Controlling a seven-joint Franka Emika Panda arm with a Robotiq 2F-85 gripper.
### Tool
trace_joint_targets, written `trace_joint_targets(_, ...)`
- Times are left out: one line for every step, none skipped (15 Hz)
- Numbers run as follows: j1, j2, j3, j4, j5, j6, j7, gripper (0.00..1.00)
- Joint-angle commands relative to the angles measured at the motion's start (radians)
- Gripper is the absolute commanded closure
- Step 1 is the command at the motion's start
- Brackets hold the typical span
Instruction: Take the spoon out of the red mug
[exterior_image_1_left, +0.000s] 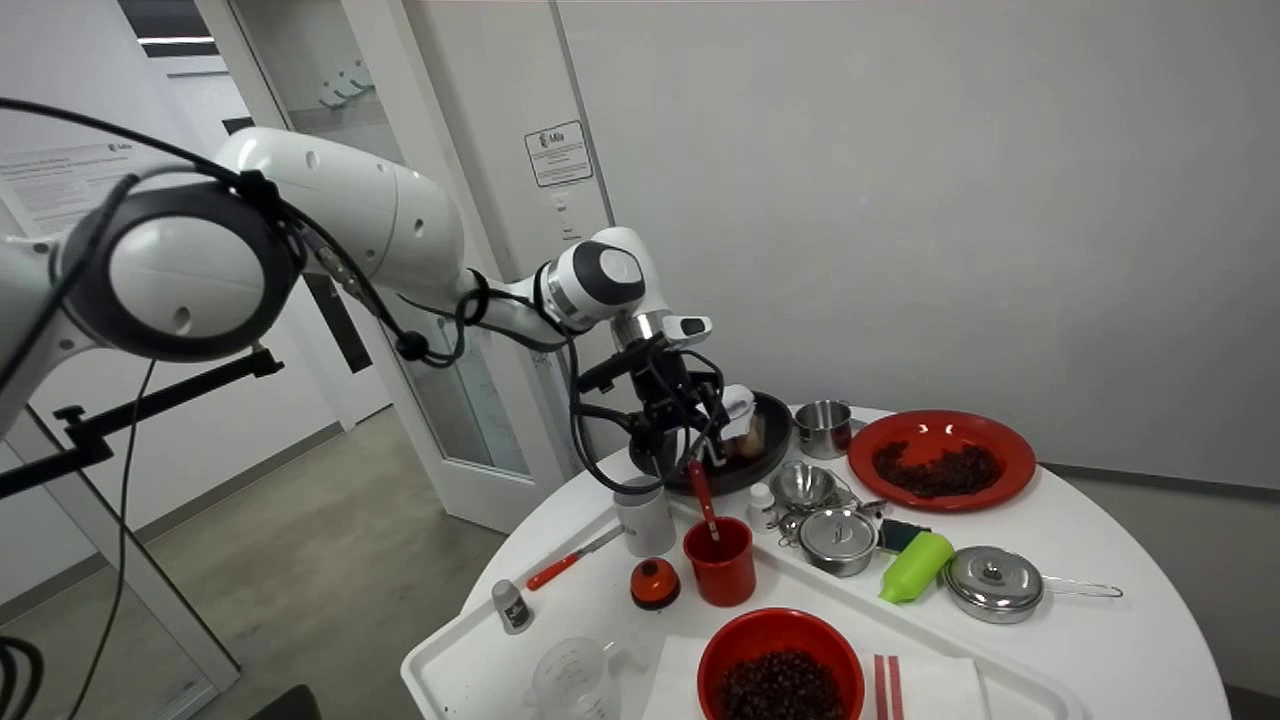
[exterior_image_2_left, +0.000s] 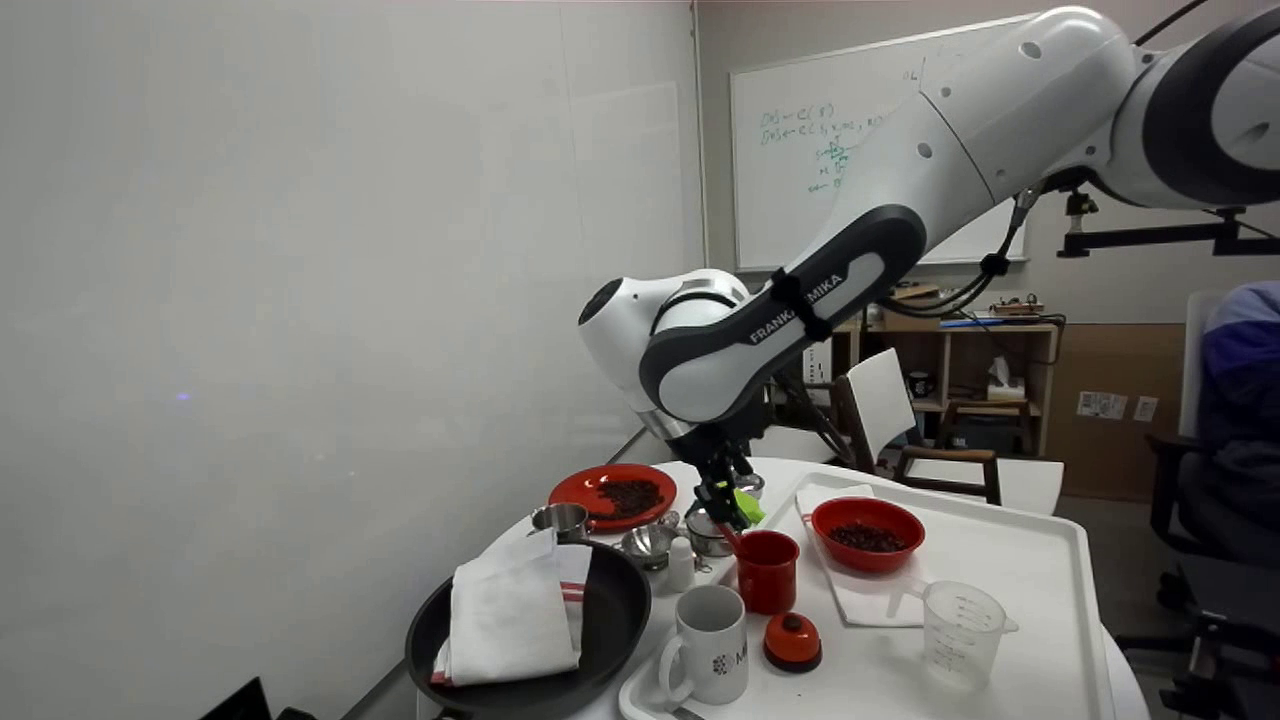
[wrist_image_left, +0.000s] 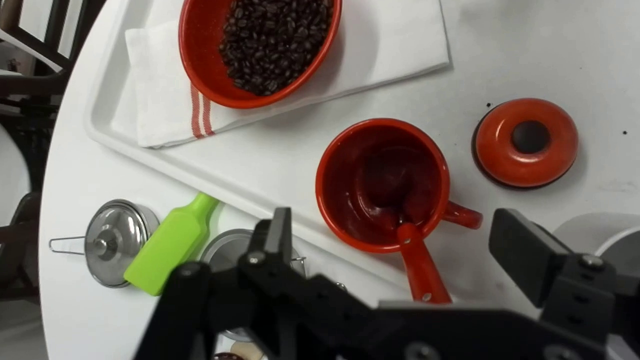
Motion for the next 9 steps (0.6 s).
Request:
trace_joint_targets(0.012,0.093,-0.022,0.141,0.029,-0.063,-0.048,0.0)
trace_joint_targets(0.012,0.107,-0.024,0.161,0.032,-0.072,-0.052,0.0)
trace_joint_targets(0.013,0.123,-0.025,0.181,0.034,-0.08,-0.055,0.0)
trace_joint_targets(0.013,0.137,-0.026,0.201,0.037,-0.09,-0.06,0.0)
trace_joint_targets(0.014,0.152,-0.026,0.22,0.039,-0.098,-0.064,0.0)
trace_joint_targets(0.015,0.165,-0.027,0.238,0.041,-0.108,-0.066,0.0)
trace_joint_targets(0.017,0.176,-0.027,0.253,0.043,-0.116,-0.068,0.0)
trace_joint_targets(0.019,0.186,-0.027,0.267,0.044,-0.123,-0.071,0.0)
trace_joint_targets(0.022,0.196,-0.028,0.28,0.044,-0.131,-0.073,0.0)
